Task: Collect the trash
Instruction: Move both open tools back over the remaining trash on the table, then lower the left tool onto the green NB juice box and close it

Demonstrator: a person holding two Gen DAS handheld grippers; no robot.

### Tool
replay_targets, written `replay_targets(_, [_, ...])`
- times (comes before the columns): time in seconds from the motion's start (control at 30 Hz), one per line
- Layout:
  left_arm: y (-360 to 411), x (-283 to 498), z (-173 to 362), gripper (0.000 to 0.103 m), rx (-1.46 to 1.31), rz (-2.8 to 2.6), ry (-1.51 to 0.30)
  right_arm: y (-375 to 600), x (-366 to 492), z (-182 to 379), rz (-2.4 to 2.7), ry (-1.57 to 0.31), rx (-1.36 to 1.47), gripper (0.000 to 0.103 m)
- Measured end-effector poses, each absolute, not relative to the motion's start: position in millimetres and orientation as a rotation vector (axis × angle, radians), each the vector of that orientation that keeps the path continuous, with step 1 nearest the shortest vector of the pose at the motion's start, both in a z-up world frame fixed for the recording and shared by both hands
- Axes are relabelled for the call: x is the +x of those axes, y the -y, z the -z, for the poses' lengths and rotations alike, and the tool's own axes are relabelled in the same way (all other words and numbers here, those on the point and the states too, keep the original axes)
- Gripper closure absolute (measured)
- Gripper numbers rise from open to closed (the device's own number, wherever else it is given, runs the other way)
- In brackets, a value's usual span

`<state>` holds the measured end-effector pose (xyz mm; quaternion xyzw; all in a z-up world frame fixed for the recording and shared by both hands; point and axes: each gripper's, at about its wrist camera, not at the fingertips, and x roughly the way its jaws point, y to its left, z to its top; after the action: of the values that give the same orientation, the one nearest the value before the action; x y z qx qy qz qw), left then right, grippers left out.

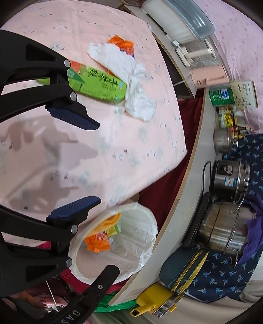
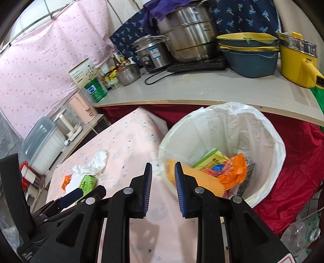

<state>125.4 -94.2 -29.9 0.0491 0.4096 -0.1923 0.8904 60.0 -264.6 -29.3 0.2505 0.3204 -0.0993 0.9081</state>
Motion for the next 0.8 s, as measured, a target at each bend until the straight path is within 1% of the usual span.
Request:
replay_targets(0.13, [66.6, 124.3, 30.6, 0.035, 0.080, 0.352, -0.851, 244.0, 64.6, 25.2, 0.169, -0.668, 0.492, 0.079])
replay_targets(0.37, [21.8, 124.7, 36.8, 0.034, 0.035, 0.279, -0.864, 209.8, 72.6, 22.5, 0.113, -0.686, 0.453, 0.079])
replay_targets(0.47, [6.3, 125.0, 41.3, 0.031, 0.025, 0.252, -0.865, 196.0, 75.8, 22.5, 0.092, -0.695, 0.437, 0.078])
replay_targets(0.5, [1.1, 125.1, 43.1, 0.026, 0.025, 0.240, -0.865, 191.8, 76.5, 22.5, 0.086, -0.697, 0.432, 0.078])
replay_targets(0.53, [-3.6, 125.0, 44.7, 0.025, 0.026, 0.229, -0.863, 188.3, 77.2, 23.1, 0.082, -0.700, 0.428, 0.077])
replay_targets(0.8, [-33.4, 130.3, 62.4, 0.020, 0.021, 0.180, -0.889, 160.2, 88.3, 32.4, 0.051, -0.736, 0.399, 0.076])
